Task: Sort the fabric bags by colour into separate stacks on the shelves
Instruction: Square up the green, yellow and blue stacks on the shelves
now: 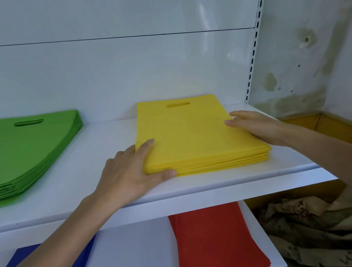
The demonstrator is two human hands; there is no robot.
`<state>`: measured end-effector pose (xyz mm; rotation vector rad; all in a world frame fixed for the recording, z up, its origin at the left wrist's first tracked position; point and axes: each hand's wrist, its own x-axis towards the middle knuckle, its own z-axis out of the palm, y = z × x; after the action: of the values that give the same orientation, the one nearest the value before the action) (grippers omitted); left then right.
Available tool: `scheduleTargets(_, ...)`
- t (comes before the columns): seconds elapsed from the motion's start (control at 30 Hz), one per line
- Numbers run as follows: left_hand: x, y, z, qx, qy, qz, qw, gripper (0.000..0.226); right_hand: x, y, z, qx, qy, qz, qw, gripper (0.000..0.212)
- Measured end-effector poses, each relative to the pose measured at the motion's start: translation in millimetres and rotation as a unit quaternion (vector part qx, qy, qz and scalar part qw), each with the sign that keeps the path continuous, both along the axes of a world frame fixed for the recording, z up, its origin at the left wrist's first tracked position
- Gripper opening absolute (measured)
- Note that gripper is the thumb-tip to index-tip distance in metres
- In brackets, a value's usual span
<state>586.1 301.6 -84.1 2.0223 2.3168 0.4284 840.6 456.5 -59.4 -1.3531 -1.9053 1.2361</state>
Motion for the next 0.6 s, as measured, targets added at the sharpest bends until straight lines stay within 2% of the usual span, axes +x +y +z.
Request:
scheduleTargets(0.03, 0, -1, 0, -0.003, -0.007, 0.001, 1.000, 0.114, 2, -1, 1, 0.002, -0.018, 0.004, 1.000, 0.081)
scheduleTargets(0.17, -5, -4, 4, 0.002, -0.047, 0.028, 0.998, 0.116, 11, -14, 9, 0.015, -0.109, 0.012, 0.994, 0.088)
scheduleTargets(0.27, -5, -4, 7, -0.001, -0.094, 0.020, 0.995, 0.115, 13, -29, 12, 0.015, -0.140, 0.047, 0.989, 0.100)
scheduleTargets(0.4, 0, -5, 10, -0.018, -0.077, 0.022, 0.997, 0.105, 17, -36, 20, 0.013, -0.161, 0.066, 0.985, 0.118)
scheduleTargets(0.5, -1, -7, 11, -0.035, -0.061, 0.027, 0.997, 0.109, 24, -34, 25, 0.012, -0.177, 0.076, 0.981, 0.146)
scheduleTargets(0.6, -1, -7, 12, -0.045, -0.056, 0.030, 0.997, 0.110, 23, -35, 23, 0.011, -0.206, 0.117, 0.971, 0.147)
